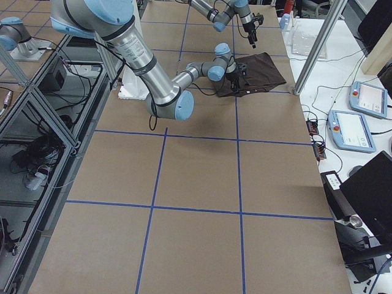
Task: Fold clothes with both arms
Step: 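Move the right gripper onto the shirt's collar edge and press it down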
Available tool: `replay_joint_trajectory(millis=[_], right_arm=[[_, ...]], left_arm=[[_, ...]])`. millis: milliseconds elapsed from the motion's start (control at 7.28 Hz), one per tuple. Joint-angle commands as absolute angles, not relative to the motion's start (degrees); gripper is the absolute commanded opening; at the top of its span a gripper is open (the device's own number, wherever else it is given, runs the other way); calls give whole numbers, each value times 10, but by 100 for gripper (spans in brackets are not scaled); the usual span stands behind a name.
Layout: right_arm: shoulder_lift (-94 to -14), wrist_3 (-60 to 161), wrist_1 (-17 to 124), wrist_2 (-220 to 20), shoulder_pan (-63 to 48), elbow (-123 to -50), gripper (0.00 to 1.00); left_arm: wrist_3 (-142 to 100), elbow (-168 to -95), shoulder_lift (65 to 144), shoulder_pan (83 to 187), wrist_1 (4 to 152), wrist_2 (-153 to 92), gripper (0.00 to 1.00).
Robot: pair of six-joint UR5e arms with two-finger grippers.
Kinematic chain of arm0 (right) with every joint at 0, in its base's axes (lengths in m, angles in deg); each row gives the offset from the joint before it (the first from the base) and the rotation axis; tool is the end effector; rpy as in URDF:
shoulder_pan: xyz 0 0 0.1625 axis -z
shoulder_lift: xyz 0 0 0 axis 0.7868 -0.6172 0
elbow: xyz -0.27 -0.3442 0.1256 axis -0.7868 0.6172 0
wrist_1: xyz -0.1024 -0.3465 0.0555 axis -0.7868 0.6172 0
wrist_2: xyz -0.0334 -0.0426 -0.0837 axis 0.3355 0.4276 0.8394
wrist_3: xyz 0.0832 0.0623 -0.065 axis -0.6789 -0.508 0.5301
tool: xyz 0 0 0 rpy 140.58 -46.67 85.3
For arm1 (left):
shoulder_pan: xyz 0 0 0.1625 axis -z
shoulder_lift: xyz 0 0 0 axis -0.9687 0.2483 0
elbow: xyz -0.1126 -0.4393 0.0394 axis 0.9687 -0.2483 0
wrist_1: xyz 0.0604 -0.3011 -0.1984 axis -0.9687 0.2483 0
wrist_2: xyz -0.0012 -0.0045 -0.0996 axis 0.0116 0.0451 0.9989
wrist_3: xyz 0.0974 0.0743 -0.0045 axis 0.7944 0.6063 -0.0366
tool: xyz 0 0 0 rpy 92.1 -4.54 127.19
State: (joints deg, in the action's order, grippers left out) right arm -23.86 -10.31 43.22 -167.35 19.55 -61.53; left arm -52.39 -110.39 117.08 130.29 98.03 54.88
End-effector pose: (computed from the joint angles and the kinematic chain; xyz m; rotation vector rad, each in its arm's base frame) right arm -0.6106 -0.5441 0.2912 0.3431 -0.8359 0.3219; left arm 0.3405 -0.6500 0.4558 0.5897 0.8580 -0.0247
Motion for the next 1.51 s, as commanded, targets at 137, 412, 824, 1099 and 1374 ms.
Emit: replay_joint_trajectory(millis=[137,412,824,1099,1374], right_arm=[[-241,-103,433,-1672,199,-615,46],[-241,-104,433,-1665,203,-615,46],[-243,-103,434,-1661,207,-615,46],[-244,-96,436,-1661,207,-615,46],[-246,-94,437,-1658,208,-612,45]], left_arm=[[-524,-1104,1170,1303,980,548,100],[-523,-1104,1170,1304,981,548,100],[-524,-1104,1169,1303,981,548,100],[-524,-1104,1169,1303,981,548,100],[-524,-1104,1169,1303,981,548,100]])
